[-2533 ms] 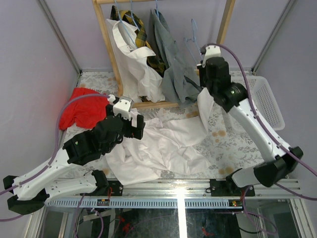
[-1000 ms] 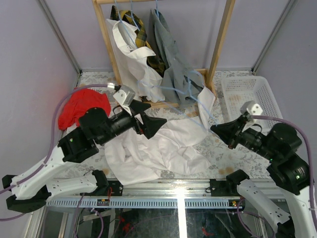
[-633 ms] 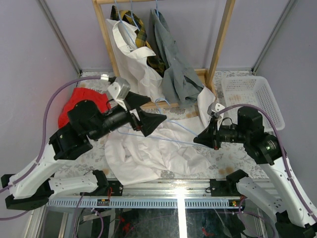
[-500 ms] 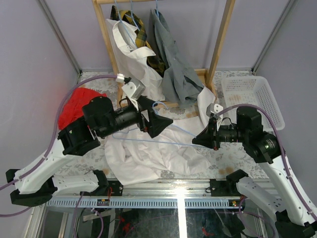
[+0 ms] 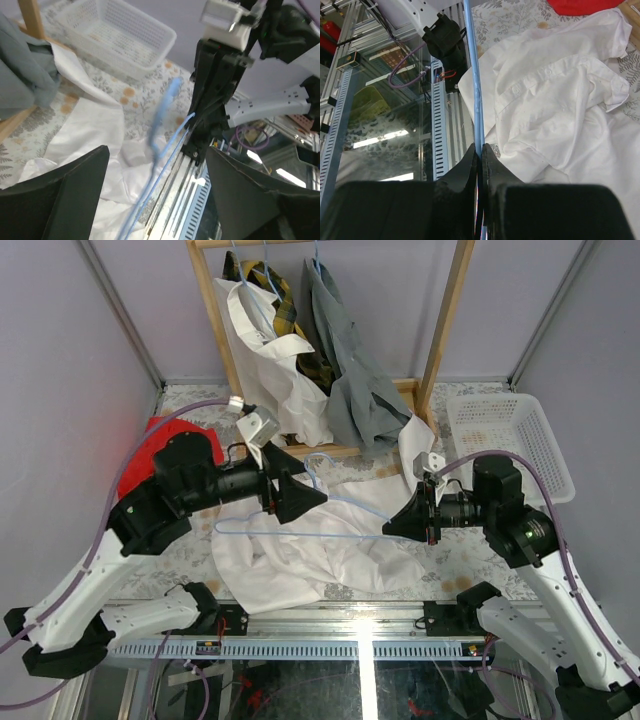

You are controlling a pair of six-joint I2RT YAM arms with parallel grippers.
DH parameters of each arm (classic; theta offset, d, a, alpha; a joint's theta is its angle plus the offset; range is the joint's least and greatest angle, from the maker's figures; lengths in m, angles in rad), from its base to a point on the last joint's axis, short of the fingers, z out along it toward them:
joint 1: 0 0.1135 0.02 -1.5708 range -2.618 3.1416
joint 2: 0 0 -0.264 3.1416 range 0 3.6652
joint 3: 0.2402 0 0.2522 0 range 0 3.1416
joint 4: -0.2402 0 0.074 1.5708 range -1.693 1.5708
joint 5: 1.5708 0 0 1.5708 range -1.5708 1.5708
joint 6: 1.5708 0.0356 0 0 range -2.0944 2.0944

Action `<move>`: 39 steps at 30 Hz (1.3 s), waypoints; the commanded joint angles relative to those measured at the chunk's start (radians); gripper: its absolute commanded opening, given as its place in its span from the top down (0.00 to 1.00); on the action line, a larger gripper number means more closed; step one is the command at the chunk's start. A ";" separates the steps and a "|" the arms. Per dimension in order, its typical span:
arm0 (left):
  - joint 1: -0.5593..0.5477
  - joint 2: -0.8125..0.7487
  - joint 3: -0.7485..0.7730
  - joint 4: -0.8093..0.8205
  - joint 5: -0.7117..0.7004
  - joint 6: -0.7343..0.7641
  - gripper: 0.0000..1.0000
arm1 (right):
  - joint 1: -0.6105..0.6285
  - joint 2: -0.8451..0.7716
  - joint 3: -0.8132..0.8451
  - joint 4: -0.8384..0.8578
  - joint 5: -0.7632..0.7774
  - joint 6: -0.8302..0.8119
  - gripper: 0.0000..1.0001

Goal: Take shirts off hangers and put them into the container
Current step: Adjust the hanger.

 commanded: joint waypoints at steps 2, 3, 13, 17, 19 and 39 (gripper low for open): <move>0.128 0.059 -0.036 0.056 0.380 -0.022 0.34 | -0.002 -0.026 0.010 0.078 -0.105 0.006 1.00; 0.160 0.066 -0.041 0.074 0.441 -0.037 0.40 | -0.001 -0.024 0.011 0.077 -0.107 0.006 1.00; 0.225 0.052 -0.147 0.351 0.610 -0.146 0.65 | -0.002 -0.002 0.012 -0.004 -0.089 -0.041 1.00; 0.225 0.055 -0.143 0.325 0.564 -0.139 0.97 | -0.002 -0.007 0.007 0.005 -0.008 -0.036 0.99; 0.225 0.049 -0.132 0.279 0.491 -0.120 1.00 | -0.002 -0.008 0.010 0.020 0.095 -0.005 0.88; 0.222 0.060 -0.035 -0.148 -0.642 -0.451 1.00 | 0.061 0.081 0.155 0.090 0.710 0.430 0.14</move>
